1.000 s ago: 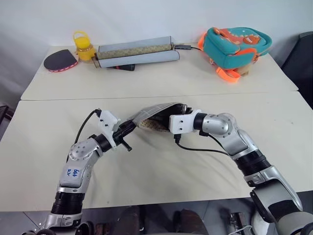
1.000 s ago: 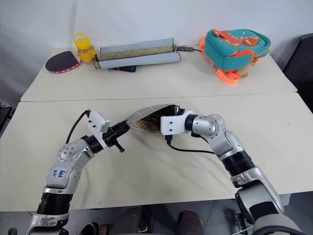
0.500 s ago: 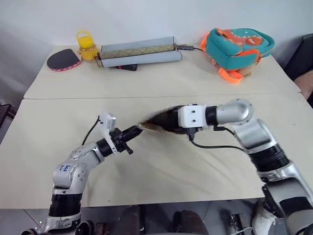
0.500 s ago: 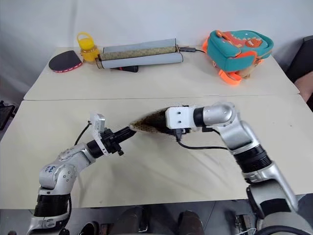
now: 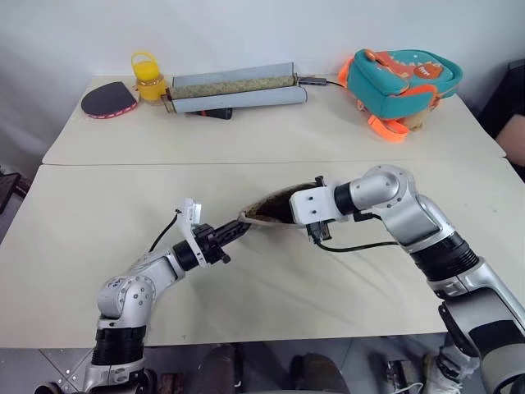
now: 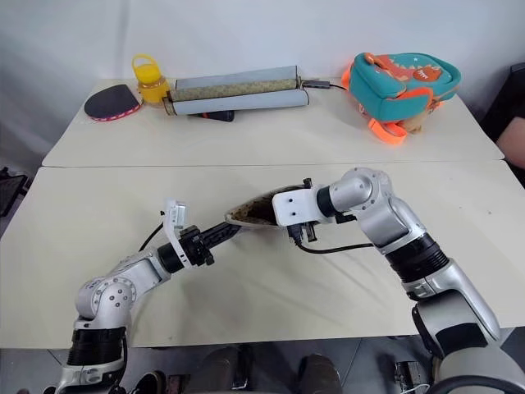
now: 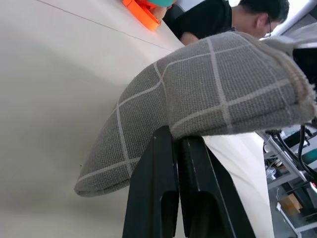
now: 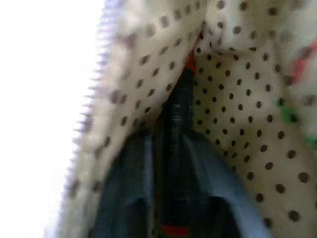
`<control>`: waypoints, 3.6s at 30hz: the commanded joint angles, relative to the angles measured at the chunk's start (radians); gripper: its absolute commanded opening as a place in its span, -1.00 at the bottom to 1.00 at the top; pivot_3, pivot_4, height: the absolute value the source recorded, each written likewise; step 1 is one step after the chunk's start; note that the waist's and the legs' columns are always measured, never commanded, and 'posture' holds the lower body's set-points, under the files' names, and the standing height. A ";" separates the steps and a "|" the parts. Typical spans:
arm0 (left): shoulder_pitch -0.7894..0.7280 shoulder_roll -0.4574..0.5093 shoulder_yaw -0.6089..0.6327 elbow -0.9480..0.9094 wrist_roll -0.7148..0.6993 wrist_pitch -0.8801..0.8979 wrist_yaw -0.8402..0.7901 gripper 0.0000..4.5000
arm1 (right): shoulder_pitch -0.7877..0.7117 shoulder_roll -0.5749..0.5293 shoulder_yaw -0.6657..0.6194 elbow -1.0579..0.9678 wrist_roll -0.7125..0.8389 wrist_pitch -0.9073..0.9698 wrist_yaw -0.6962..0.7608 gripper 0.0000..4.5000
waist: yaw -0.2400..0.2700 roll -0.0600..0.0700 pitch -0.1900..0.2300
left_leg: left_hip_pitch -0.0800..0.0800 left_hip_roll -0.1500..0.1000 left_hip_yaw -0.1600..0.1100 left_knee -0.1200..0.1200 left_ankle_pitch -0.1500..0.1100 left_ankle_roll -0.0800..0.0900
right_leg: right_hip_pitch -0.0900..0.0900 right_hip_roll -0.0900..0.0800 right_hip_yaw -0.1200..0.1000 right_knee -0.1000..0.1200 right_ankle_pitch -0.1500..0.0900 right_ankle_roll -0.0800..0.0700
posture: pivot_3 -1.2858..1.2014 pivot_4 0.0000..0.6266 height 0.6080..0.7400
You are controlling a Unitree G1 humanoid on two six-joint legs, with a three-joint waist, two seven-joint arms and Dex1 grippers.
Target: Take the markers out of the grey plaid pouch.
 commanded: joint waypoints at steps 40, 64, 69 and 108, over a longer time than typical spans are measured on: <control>0.016 -0.047 0.006 -0.033 -0.053 0.001 0.023 -1.00 | 0.007 0.097 0.027 0.117 -0.190 -0.025 -0.150 -0.55 | -0.001 0.000 0.000 | 0.000 0.000 0.000 0.000 0.000 0.000 | 0.000 0.001 0.000 0.000 0.000 0.000 | 0.03 -0.52 1.00; -0.011 -0.030 0.025 0.005 -0.036 -0.035 0.031 -1.00 | 0.071 -0.092 -0.161 -0.182 0.064 0.157 0.032 -0.75 | 0.002 0.000 0.000 | 0.000 0.000 0.000 -0.002 0.000 -0.001 | 0.001 0.001 0.000 -0.008 0.000 0.000 | 0.03 -0.52 1.00; -0.021 -0.021 0.025 0.022 -0.011 -0.062 0.023 -1.00 | 0.045 -0.063 -0.248 -0.221 0.231 0.238 0.062 -0.75 | 0.002 -0.001 0.000 | 0.000 0.000 -0.001 -0.002 0.000 -0.001 | 0.002 0.001 0.000 -0.008 0.000 0.000 | 0.03 -0.52 1.00; 0.039 0.090 0.083 -0.017 -0.088 0.010 -0.050 -1.00 | 0.077 -0.171 -0.450 0.111 0.295 0.153 -0.149 0.61 | 0.002 0.001 0.002 | 0.000 0.001 0.000 -0.003 0.000 -0.001 | 0.003 0.002 0.000 -0.009 0.000 0.000 | 0.03 -0.52 1.00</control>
